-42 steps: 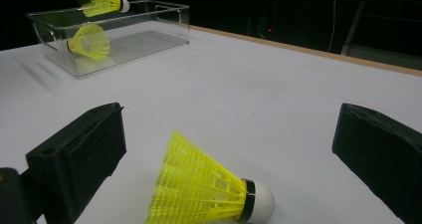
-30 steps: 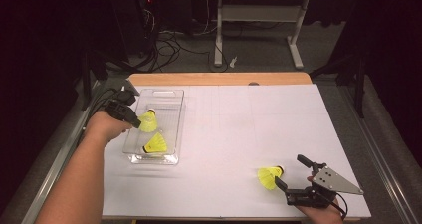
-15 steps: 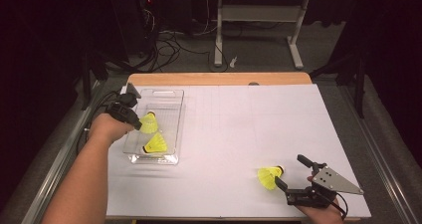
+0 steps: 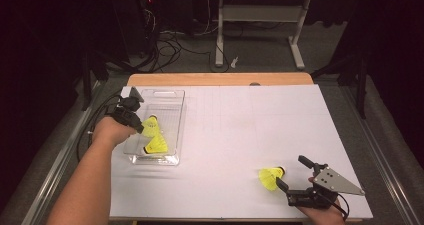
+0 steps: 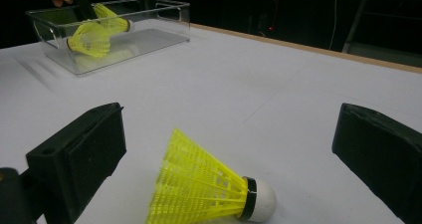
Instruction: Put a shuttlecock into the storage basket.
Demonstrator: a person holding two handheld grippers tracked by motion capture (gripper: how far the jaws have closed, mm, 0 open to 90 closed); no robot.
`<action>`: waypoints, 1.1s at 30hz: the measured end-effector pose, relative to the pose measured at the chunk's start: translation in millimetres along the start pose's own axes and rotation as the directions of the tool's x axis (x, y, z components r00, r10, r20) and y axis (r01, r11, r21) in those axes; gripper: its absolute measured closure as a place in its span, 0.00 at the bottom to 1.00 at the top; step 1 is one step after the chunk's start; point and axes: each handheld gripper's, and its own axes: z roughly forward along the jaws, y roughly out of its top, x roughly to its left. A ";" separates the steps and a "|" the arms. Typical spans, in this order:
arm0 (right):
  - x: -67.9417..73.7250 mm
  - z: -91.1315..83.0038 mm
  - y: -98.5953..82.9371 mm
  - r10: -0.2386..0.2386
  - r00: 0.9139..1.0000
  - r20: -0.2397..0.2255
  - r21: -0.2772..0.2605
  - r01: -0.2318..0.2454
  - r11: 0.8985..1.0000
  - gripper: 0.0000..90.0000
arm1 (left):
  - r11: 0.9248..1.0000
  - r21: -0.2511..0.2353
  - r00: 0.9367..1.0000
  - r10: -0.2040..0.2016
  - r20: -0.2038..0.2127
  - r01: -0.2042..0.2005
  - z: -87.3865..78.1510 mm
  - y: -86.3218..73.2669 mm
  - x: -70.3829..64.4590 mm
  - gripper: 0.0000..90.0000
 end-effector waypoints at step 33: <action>1.1 -0.2 1.1 -0.005 1.000 -0.003 -0.004 0.005 1.000 0.01 | 0.999 0.031 0.999 0.031 0.030 -0.032 -7.7 -5.4 -16.2 0.63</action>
